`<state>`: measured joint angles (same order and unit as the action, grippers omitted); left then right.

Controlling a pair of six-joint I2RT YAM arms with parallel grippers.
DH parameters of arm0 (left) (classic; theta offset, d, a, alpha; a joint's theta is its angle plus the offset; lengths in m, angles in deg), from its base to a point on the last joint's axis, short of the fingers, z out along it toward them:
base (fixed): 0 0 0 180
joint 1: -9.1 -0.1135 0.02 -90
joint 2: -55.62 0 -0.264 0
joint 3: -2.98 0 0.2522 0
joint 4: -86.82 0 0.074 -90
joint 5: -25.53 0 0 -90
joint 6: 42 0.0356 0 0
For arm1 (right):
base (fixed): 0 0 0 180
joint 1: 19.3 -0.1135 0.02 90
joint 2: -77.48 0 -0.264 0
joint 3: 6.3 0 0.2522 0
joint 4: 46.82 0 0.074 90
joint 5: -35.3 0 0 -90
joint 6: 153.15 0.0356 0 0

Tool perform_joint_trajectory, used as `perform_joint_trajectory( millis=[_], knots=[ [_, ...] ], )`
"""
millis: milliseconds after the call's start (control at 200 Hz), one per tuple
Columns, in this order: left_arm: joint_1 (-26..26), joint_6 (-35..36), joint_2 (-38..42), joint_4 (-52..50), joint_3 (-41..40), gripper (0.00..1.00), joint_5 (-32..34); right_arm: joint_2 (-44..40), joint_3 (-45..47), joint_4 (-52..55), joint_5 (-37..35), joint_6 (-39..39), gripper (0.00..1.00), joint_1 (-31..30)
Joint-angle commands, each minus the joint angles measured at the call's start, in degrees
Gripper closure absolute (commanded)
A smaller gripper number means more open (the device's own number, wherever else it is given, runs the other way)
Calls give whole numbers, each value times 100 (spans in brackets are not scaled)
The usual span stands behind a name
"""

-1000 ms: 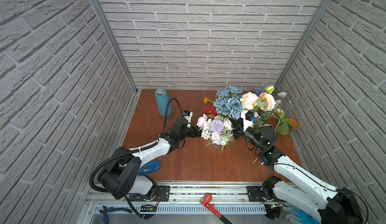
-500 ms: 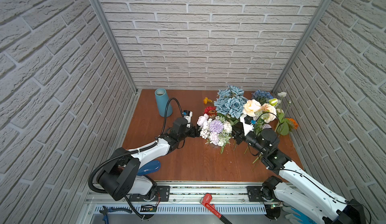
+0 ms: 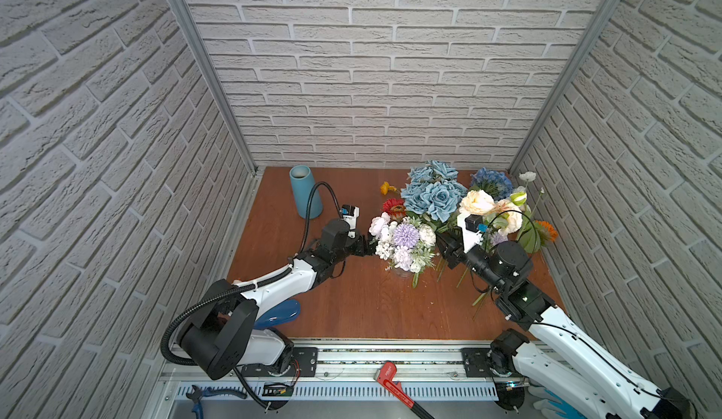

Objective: Arrange flowers in a vase
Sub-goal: Place the flower in the vase.

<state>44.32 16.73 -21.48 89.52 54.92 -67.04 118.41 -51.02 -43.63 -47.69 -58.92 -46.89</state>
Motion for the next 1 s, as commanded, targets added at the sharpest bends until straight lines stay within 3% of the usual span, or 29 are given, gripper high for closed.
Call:
perform_joint_trajectory(
  millis=[0,135,380,810,995],
  knots=[
    [24,120,200,128,-97,2,121,-311,-215,128,-169,-33,63,32],
    [11,138,181,142,-113,2,129,-532,-326,479,-223,-115,77,35],
    [15,99,97,243,-73,2,74,-115,-438,393,49,-78,89,36],
    [20,86,110,190,-73,2,78,777,-268,213,657,-90,93,38],
    [29,66,38,221,-21,2,37,893,-587,876,847,-254,92,27]
  ],
)
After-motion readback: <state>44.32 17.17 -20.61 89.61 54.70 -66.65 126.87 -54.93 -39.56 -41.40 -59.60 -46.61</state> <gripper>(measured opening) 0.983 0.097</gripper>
